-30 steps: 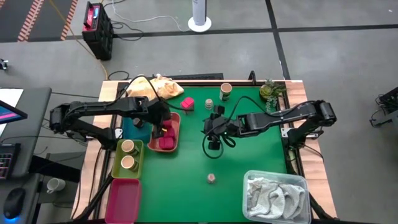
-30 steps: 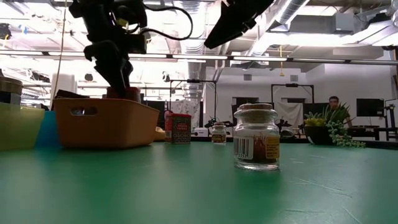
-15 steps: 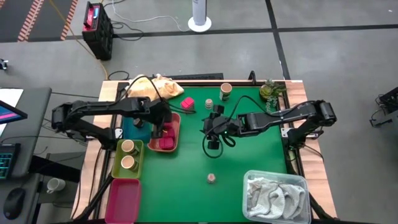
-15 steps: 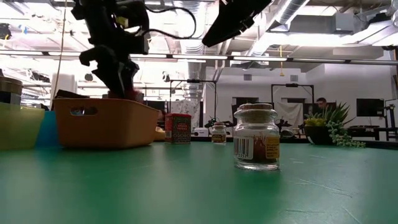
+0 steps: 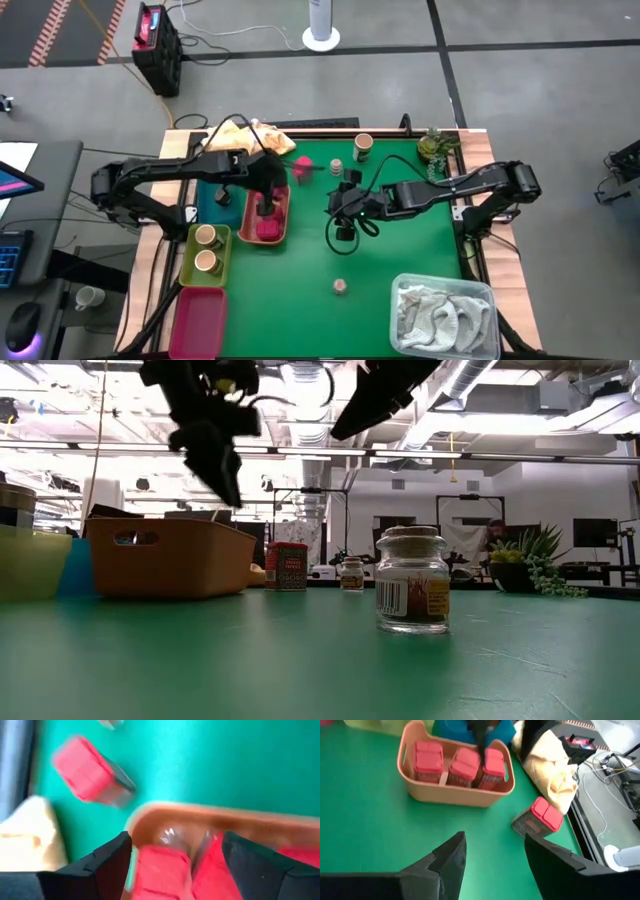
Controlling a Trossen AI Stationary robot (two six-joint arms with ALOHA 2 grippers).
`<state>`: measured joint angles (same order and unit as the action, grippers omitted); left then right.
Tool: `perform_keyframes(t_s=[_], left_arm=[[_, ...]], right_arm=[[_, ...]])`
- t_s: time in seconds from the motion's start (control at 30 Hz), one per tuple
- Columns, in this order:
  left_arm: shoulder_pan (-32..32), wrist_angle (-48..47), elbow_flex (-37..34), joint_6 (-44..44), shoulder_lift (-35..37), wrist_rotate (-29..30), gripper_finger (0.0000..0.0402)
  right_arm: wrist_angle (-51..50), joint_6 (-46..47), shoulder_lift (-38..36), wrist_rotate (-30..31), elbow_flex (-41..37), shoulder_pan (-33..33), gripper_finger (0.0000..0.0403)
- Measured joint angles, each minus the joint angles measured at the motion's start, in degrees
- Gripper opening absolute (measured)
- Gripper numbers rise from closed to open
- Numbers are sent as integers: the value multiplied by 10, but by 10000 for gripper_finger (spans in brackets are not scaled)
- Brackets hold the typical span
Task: Sort spices by type
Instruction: Put the red seasoning can into the orange bin
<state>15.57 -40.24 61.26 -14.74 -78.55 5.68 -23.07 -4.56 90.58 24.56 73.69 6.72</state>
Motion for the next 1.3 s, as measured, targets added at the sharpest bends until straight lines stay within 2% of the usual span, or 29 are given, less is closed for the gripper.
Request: perform_keyframes(t_s=[0.3,0.53,0.67,0.87,0.97,1.3], left_arm=[[39,139,3,64,-26,5,293],[70,228,3,98,-77,15,294],[88,262,3,107,-99,11,311],[105,272,3,105,-144,8,349],[110,275,6,106,-161,17,359],[113,273,6,98,-201,-3,352]], right_arm=[[-33,21,-40,12,-6,4,234],[38,3,-94,13,-102,-12,234],[76,12,-142,14,-146,-25,234],[132,15,-188,12,-188,-24,234],[128,16,-193,11,-196,-21,234],[129,17,-193,11,-198,-9,234]])
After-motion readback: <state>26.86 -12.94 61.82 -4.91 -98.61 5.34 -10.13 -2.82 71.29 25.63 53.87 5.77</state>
